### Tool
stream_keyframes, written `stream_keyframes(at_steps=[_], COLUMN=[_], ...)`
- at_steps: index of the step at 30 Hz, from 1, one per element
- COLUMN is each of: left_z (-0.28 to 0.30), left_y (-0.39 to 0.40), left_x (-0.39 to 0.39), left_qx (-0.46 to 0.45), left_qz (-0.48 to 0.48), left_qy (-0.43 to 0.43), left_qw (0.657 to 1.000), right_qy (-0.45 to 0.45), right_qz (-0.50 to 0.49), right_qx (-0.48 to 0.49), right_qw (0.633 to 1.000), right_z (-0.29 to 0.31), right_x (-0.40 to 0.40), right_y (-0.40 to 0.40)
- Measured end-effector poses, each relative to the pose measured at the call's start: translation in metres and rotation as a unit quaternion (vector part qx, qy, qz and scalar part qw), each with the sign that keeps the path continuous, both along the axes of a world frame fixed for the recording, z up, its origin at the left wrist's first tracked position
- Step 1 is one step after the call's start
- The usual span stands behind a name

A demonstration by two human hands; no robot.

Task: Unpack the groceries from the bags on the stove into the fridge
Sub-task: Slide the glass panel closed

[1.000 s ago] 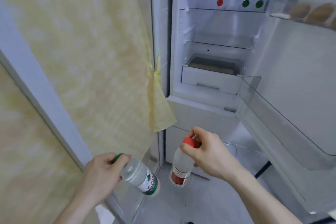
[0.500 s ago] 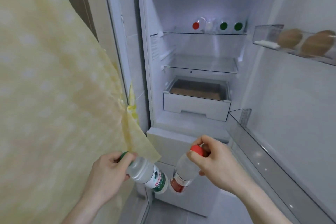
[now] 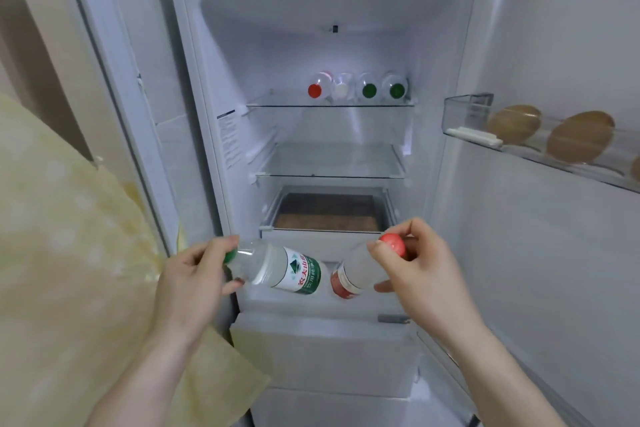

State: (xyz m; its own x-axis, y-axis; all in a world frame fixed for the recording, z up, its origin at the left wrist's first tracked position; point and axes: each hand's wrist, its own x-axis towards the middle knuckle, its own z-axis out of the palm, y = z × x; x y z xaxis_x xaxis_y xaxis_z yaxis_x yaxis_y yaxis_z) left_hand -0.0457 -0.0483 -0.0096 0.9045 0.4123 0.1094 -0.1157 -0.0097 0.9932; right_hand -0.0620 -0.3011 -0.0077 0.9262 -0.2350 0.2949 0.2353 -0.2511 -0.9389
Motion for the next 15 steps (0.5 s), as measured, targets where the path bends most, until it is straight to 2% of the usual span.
stream_keyframes(at_steps=[9, 15], left_z=[0.043, 0.064], left_y=[-0.007, -0.008], left_x=[0.095, 0.127], left_qx=[-0.201, -0.306], left_qz=[-0.039, -0.029], left_qy=[-0.084, -0.113], left_qw=[0.975, 0.945], right_qy=[-0.125, -0.201], right_qz=[-0.093, -0.132], right_qx=[-0.008, 0.083], right_qw=[0.988, 0.967], right_z=[0.062, 0.076], right_x=[0.058, 0.084], right_y=[0.027, 0.044])
